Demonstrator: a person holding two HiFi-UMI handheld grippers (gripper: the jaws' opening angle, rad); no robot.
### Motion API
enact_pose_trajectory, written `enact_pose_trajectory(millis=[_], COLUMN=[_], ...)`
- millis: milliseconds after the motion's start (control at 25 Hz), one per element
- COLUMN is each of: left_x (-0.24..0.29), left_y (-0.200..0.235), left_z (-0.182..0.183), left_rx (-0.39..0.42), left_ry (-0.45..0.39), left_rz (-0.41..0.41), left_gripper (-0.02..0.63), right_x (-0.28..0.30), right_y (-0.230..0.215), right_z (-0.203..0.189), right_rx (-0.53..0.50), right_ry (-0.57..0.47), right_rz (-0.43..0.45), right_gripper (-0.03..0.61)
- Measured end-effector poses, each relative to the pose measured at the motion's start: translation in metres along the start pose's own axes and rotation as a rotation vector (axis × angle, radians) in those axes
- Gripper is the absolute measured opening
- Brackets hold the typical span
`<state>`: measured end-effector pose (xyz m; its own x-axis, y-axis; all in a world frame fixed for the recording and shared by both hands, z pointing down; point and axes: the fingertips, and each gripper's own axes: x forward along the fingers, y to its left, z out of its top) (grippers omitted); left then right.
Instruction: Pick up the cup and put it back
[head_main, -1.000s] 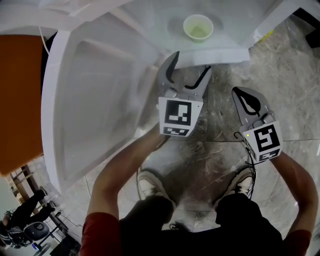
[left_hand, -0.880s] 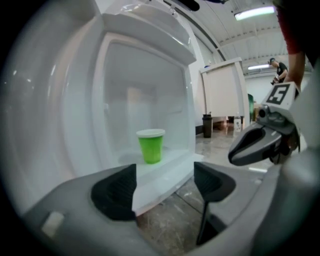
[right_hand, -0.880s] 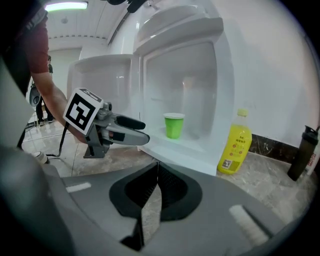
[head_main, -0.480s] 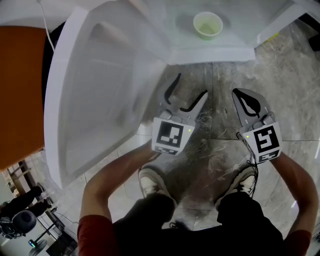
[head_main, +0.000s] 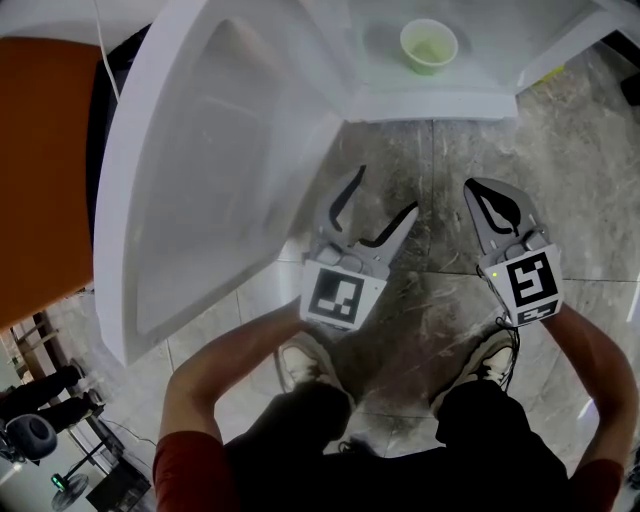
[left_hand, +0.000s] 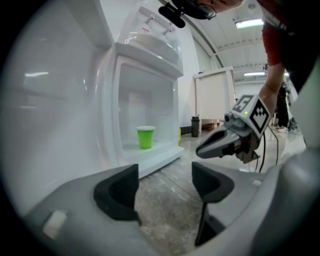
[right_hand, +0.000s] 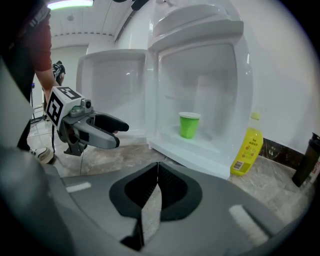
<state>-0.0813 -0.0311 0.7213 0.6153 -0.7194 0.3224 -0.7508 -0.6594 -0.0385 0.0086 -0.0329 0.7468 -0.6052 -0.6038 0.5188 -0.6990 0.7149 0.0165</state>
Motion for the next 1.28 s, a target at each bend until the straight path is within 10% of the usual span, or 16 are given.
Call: enact_pose_trajectory(millis=[360, 1000, 1280], left_x=[-0.007, -0.009, -0.009], left_y=[-0.006, -0.015, -0.017], left_z=[0.008, 0.008, 0.008], left_rx=[-0.003, -0.028, -0.018], left_ry=[-0.031, -0.049, -0.052], left_rz=[-0.014, -0.044, -0.06], left_gripper=[0.294, 0.002, 0.0], right_x=[-0.002, -0.002, -0.002], right_y=[0.002, 0.001, 0.0], right_z=[0.005, 0.004, 0.004], right_rx=[-0.005, 0.004, 0.002], right_ry=[-0.015, -0.019, -0.017], right_rz=[-0.001, 0.0, 0.001], right_gripper=[0.002, 0.002, 0.002])
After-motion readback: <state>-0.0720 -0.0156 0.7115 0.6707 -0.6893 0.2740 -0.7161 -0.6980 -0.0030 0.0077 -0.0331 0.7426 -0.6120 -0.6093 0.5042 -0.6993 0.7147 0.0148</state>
